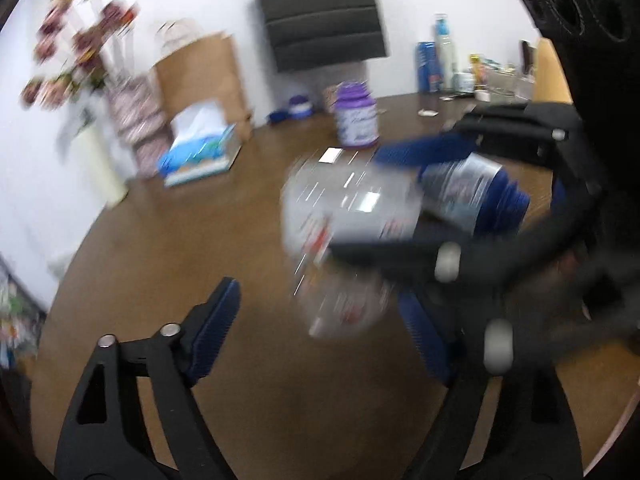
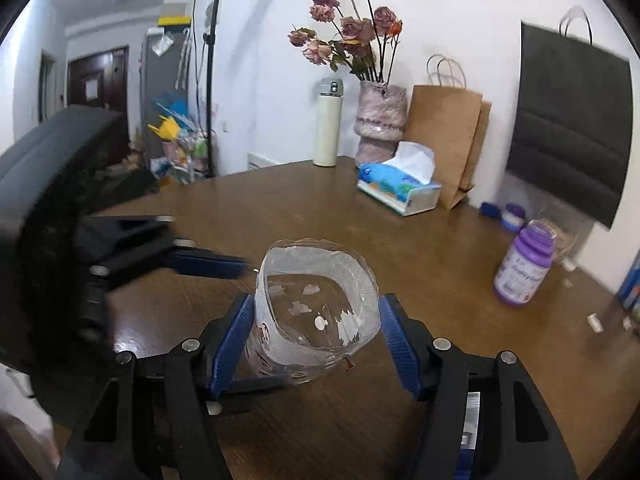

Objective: Flip cup upright
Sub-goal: 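Open the left gripper off the jar while the right gripper holds it upright, then lower the jar upright onto the table and open the right gripper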

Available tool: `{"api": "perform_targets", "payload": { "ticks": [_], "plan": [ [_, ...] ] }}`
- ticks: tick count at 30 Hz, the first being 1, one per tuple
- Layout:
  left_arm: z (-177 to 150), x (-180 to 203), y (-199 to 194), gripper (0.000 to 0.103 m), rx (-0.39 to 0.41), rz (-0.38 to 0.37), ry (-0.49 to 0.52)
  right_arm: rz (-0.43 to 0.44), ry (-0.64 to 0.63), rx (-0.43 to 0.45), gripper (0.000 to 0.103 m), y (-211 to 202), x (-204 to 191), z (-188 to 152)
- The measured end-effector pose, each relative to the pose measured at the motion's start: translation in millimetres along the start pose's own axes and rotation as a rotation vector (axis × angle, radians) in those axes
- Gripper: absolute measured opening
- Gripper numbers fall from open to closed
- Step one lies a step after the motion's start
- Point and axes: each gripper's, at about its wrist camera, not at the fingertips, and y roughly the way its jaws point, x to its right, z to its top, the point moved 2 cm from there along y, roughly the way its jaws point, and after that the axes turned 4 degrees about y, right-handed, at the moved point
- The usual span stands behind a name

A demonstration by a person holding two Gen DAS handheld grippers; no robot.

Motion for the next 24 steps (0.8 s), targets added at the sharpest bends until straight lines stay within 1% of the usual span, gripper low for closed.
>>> {"api": "perform_targets", "payload": {
  "ticks": [2, 3, 5, 9, 13, 15, 19, 22, 24],
  "plan": [
    [-12, -7, -5, 0.082, -0.038, 0.015, -0.049, -0.014, -0.014, 0.0, 0.069, 1, -3, 0],
    [-18, -13, -10, 0.082, -0.049, 0.035, -0.082, -0.02, -0.018, -0.001, 0.07, 1, -5, 0],
    [-24, -22, -20, 0.082, -0.039, 0.058, -0.138, -0.033, -0.017, -0.003, 0.072, 1, -7, -1],
    [-30, -37, -35, 0.083, -0.01, 0.125, -0.229, -0.051, 0.007, -0.011, 0.073, 2, -8, 0],
    [-35, -48, -38, 0.083, 0.001, 0.137, -0.296, -0.049, 0.033, -0.005, 0.073, -2, -11, 2],
    [-38, -52, -37, 0.083, 0.002, 0.135, -0.33, -0.076, 0.008, -0.013, 0.073, -3, -16, 2],
    [-47, -54, -38, 0.083, -0.004, 0.131, -0.354, -0.138, -0.044, -0.026, 0.073, -5, -23, 0],
    [-49, -53, -38, 0.083, -0.004, 0.133, -0.353, -0.148, -0.007, -0.029, 0.073, -8, -19, -2],
    [-49, -54, -42, 0.083, 0.015, 0.13, -0.356, -0.159, 0.024, -0.032, 0.073, -9, -15, -2]
  ]
}}
